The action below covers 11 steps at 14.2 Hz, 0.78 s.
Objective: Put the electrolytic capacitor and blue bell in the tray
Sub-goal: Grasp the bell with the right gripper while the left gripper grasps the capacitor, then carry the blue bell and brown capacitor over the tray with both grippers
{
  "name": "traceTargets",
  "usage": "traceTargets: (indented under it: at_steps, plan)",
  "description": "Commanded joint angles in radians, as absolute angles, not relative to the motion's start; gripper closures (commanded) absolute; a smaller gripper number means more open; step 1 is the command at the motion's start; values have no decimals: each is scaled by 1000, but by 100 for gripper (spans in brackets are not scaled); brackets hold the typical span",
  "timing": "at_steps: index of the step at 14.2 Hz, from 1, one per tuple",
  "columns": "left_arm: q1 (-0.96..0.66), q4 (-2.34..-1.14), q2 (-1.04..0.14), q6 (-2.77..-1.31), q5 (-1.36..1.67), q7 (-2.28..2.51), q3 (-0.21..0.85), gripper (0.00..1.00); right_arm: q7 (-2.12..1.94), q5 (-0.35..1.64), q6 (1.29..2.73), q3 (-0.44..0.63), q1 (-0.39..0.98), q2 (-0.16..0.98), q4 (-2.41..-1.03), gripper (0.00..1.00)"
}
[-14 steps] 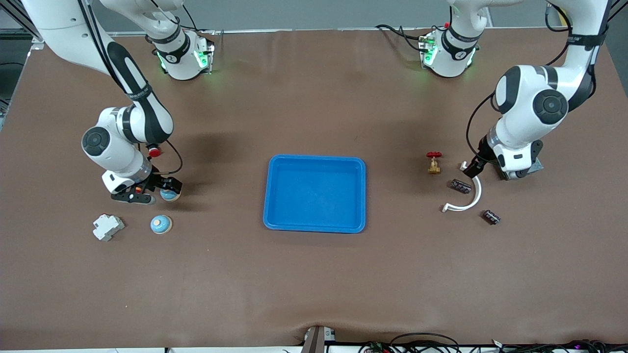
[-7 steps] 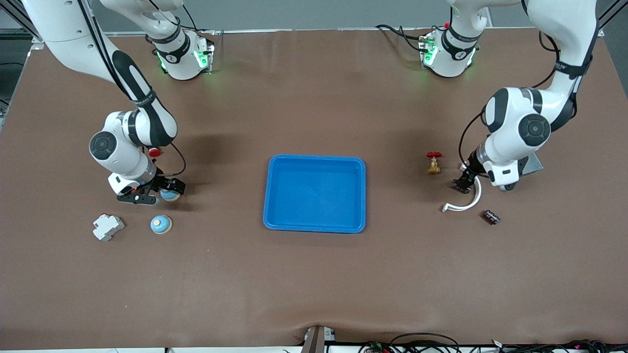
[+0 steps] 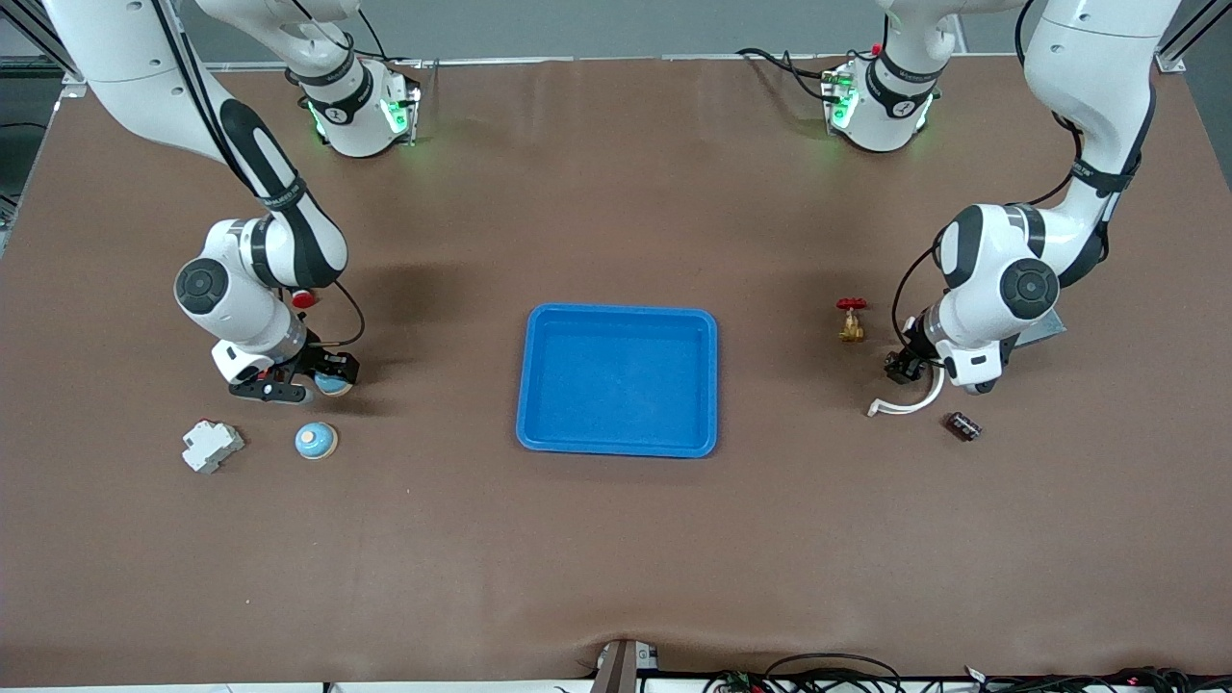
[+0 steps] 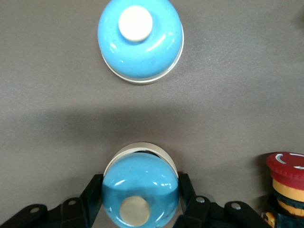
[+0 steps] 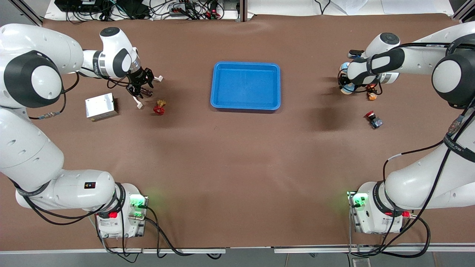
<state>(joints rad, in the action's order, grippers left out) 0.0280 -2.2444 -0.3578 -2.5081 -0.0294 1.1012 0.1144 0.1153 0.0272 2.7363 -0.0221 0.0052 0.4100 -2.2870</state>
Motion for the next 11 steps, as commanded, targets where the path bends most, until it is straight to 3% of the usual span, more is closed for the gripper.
traceTargets:
  at_steps: [1, 3, 5, 7, 8, 11]
  plan:
    - [38, -2192, -406, -2523, -52, 1104, 114, 25, 135, 18, 2709, -21, 26, 416, -2252, 100]
    - [38, -2177, -420, -2523, -52, 1104, 114, 34, 147, 23, 2552, -25, 37, 402, -2180, 100]
    - [40, -2171, -431, -2523, -52, 1101, 114, 55, 252, 25, 2365, -29, 76, 378, -2091, 100]
    - [40, -2171, -430, -2522, -52, 1098, 115, 92, 381, 29, 2274, -29, 144, 356, -2039, 100]
    - [40, -2171, -425, -2519, -52, 1101, 115, 100, 449, 31, 2264, -31, 179, 351, -2022, 100]
    - [38, -2171, -382, -2484, -52, 1112, 118, 100, 645, 32, 2266, -29, 283, 360, -1987, 100]
